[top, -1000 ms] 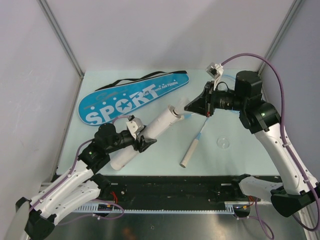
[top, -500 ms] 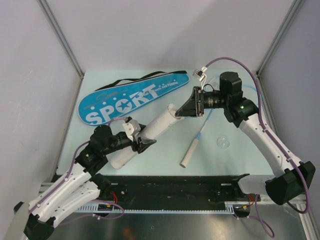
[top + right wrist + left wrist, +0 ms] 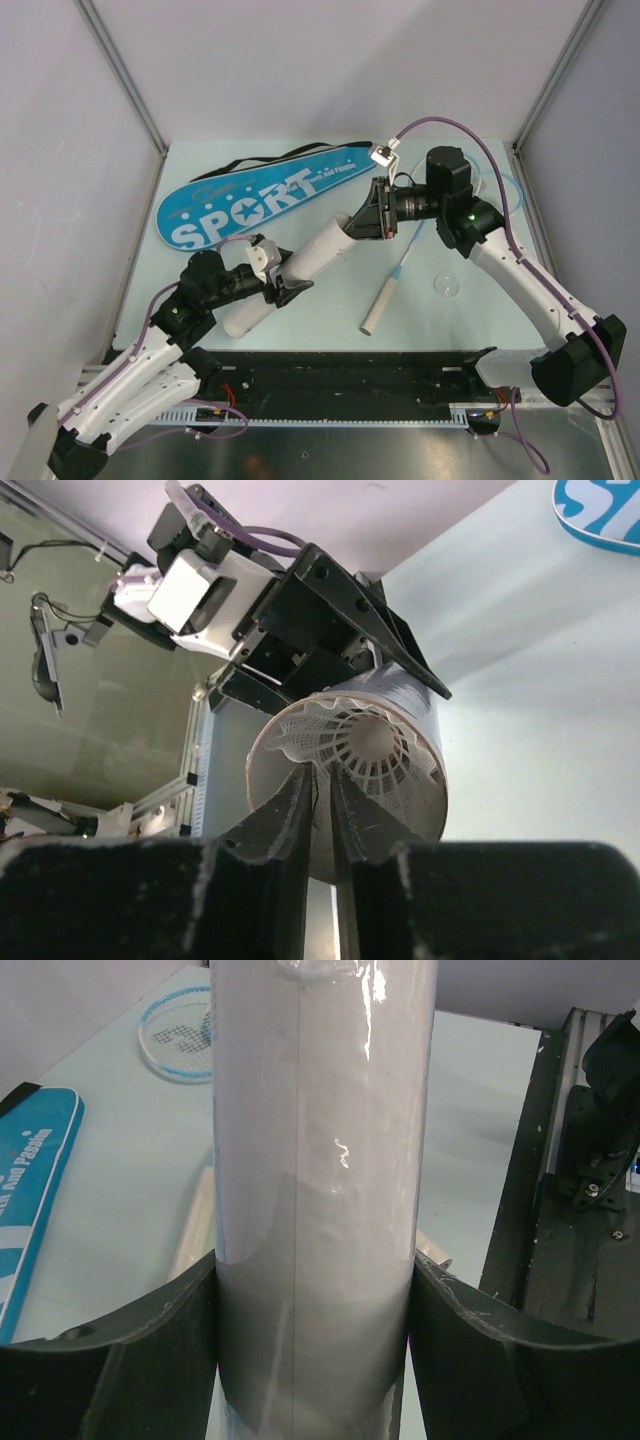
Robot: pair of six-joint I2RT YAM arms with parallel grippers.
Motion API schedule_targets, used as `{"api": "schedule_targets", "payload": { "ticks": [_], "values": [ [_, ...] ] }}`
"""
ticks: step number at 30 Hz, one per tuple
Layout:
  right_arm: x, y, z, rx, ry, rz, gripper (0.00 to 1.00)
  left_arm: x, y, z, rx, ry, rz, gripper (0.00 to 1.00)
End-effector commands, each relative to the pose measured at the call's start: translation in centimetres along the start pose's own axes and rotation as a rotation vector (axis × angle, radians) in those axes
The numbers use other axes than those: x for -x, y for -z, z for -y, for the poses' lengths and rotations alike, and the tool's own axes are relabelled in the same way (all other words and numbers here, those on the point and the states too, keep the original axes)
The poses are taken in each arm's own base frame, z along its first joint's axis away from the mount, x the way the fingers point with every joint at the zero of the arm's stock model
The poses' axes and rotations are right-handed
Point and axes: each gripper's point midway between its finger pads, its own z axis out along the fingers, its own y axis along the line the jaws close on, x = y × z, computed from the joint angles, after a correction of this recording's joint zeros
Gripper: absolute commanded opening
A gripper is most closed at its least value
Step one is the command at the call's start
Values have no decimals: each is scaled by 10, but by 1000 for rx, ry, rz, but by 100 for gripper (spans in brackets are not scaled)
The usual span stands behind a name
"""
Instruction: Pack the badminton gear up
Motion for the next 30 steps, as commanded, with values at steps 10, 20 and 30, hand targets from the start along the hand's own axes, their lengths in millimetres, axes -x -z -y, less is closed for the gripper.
{"api": "schedule_targets", "payload": {
  "ticks": [10,20,30],
  "values": [
    [46,103,-9,-407,150,322,78,35,3,-29,156,-77,100,26],
    [-114,239,187,-1622,-523,398,81,40,13,-50,292,-80,109,27],
    [-209,227,253,-1706,-701,155,61,40,14,-49,286,-85,110,27]
  ]
}}
